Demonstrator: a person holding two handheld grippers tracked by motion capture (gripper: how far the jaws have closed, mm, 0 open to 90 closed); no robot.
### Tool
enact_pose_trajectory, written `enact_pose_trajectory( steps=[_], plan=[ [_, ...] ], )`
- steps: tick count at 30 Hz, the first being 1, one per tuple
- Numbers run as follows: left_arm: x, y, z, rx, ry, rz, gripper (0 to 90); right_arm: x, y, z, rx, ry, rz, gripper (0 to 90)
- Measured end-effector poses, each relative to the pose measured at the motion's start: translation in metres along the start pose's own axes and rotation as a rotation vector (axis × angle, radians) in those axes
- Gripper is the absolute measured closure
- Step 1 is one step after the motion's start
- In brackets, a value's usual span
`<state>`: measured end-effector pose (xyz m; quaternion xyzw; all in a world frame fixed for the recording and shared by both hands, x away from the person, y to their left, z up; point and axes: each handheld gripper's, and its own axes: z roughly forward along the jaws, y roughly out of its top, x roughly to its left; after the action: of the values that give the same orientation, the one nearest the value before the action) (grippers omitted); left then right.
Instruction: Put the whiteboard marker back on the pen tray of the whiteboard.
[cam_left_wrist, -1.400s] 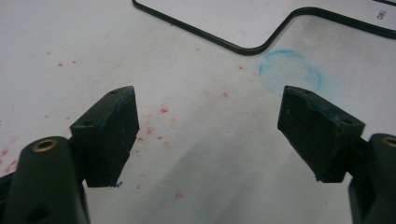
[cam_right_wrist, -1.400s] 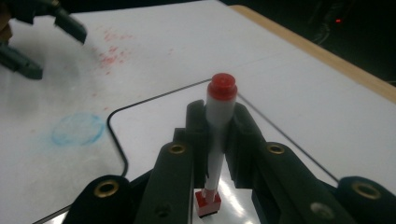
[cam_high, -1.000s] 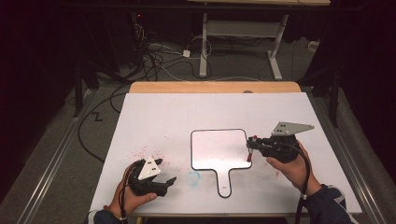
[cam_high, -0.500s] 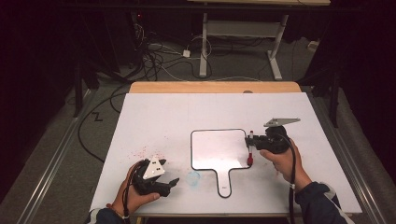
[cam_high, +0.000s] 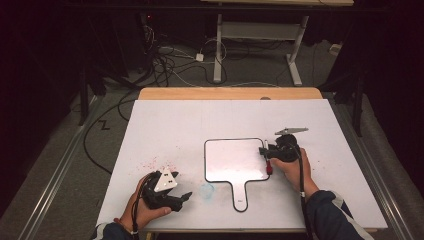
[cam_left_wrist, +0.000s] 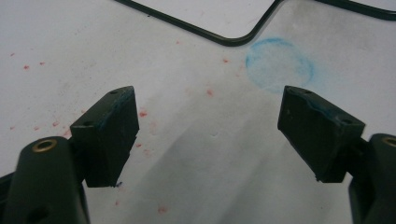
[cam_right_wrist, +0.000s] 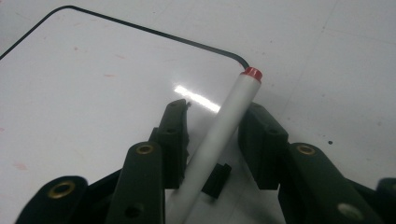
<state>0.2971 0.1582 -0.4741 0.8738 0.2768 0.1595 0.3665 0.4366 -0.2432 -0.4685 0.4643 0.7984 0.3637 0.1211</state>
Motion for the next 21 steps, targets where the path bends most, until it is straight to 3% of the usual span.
enact_pose_trajectory(
  steps=[4,8,13,18,21],
  plan=[
    [0.000,0.000,0.000,0.004,-0.001,0.003,19.5,0.002,-0.001,-0.002,0.005,-0.046,-0.037,52.9],
    [-0.001,0.000,0.001,0.008,-0.002,0.007,19.5,0.000,-0.002,-0.004,-0.001,-0.076,-0.055,50.4],
    [-0.001,0.001,0.002,0.010,0.000,0.010,19.5,0.000,-0.003,-0.007,-0.004,-0.063,-0.073,49.2],
    [0.000,0.002,0.001,0.001,0.002,0.007,19.5,0.004,0.000,-0.017,-0.069,-0.058,-0.106,46.8],
    [0.001,0.003,0.001,-0.005,0.003,0.003,19.5,0.009,0.001,-0.029,-0.118,-0.067,-0.162,44.6]
  ],
)
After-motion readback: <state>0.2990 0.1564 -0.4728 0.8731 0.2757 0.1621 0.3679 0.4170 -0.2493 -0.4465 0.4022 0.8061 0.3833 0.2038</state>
